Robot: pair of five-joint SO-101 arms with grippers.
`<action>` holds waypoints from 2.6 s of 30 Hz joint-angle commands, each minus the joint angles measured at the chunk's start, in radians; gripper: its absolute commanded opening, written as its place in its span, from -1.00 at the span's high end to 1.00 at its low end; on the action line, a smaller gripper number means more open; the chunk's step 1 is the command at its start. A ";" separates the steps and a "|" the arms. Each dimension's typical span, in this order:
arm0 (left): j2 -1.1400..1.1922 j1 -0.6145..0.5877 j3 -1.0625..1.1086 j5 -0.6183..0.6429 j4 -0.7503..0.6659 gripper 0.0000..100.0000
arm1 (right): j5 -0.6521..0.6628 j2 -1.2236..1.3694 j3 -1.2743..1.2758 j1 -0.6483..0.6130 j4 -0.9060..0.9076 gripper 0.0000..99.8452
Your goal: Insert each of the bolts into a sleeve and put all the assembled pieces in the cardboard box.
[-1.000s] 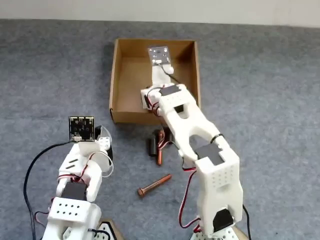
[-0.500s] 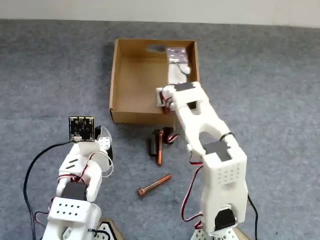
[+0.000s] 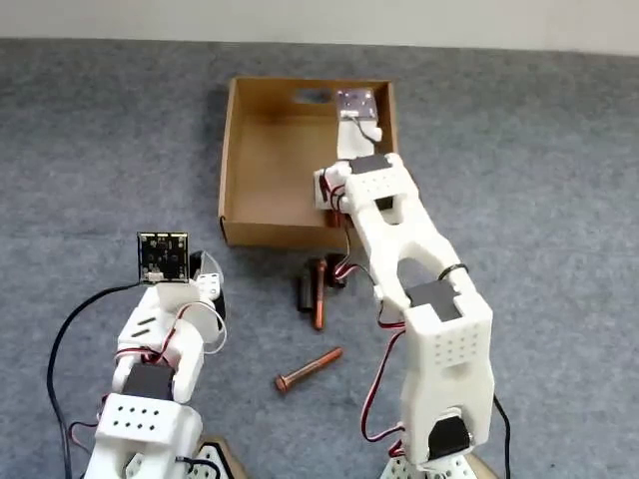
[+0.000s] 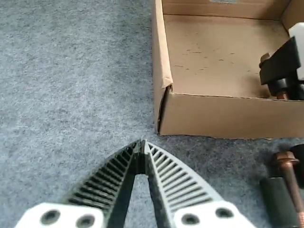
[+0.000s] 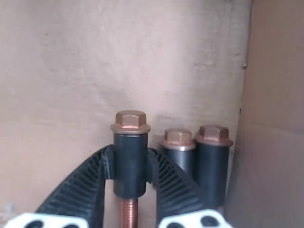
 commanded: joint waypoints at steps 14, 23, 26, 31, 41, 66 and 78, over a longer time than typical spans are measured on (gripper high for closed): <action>-0.012 -0.007 0.022 -0.009 -0.020 0.95 | -0.005 -0.025 -0.236 0.002 0.262 0.71; -0.012 -0.007 0.022 -0.009 -0.020 0.95 | -0.005 -0.022 -0.687 -0.019 0.742 0.71; -0.012 -0.007 0.022 -0.009 -0.020 0.95 | -0.005 -0.022 -0.794 -0.042 0.858 0.71; -0.012 -0.007 0.022 -0.009 -0.020 0.95 | -0.005 -0.025 -0.869 -0.073 0.895 0.71; -0.012 -0.004 0.022 -0.075 -0.020 0.95 | -0.003 -0.348 -0.424 -0.213 0.889 0.71; -0.012 -0.314 -0.008 0.325 -0.021 0.95 | 0.068 -0.575 0.618 -0.366 0.151 0.71; -0.012 -0.312 -0.008 0.325 -0.021 0.95 | 0.072 -0.573 0.766 -0.349 -0.065 0.71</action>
